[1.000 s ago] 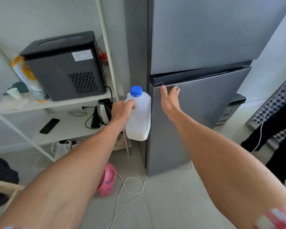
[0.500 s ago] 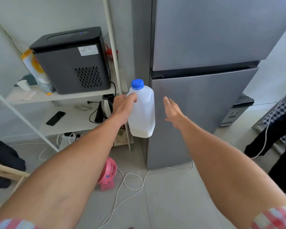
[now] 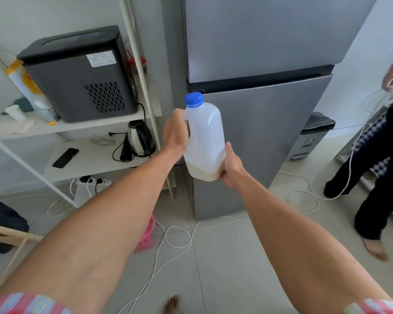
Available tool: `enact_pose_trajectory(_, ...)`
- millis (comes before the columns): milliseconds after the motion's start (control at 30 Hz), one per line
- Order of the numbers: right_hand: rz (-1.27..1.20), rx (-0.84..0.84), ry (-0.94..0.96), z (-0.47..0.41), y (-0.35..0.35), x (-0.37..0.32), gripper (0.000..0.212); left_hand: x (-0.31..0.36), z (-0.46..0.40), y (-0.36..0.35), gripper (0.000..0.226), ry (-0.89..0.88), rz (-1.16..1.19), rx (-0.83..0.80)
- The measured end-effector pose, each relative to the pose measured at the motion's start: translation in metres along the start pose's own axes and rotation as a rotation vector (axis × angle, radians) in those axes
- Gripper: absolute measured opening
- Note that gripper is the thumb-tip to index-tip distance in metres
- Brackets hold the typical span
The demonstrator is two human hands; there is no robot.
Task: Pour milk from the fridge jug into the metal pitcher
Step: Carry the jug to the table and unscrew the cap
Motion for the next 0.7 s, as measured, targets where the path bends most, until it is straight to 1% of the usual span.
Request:
enact_pose_trajectory(100,-0.032,0.054,0.018,0.011,0.023,0.004,0.048,-0.004,0.005,-0.020,0.048,-0.002,0.004,-0.028)
enact_pose_trajectory(233,-0.098,0.142,0.038,0.028,0.061,0.011,0.045,-0.008,0.015,-0.057,0.055,-0.023,0.017,-0.109)
enact_pose_trajectory(300,-0.129,0.209,0.054,0.039,0.080,0.015,0.046,-0.010,0.021,-0.078,0.054,-0.019,0.006,-0.169)
enact_pose_trajectory(367,-0.154,0.278,0.078,0.049,0.098,0.022,0.047,-0.012,0.028,-0.099,0.048,-0.031,-0.018,-0.240)
enact_pose_trajectory(433,-0.191,0.363,0.097,0.063,0.117,0.029,0.043,-0.013,0.037,-0.122,0.041,-0.053,-0.030,-0.332)
enact_pose_trajectory(500,-0.248,0.456,0.110,0.080,0.134,0.038,0.040,-0.013,0.050,-0.144,0.041,-0.072,-0.044,-0.435)
enact_pose_trajectory(700,-0.399,0.736,0.170,0.149,0.174,0.075,0.039,-0.009,0.118,-0.194,0.035,-0.149,-0.061,-0.702)
Point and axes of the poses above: each hand's wrist, its own z-axis away from the middle knuckle, its own y-axis out of the back of the hand, x = y × z, the point moved 4 cm from there along -z, towards the middle knuckle, and after that the axes turned 2 degrees about x, right-handed, at the moved point
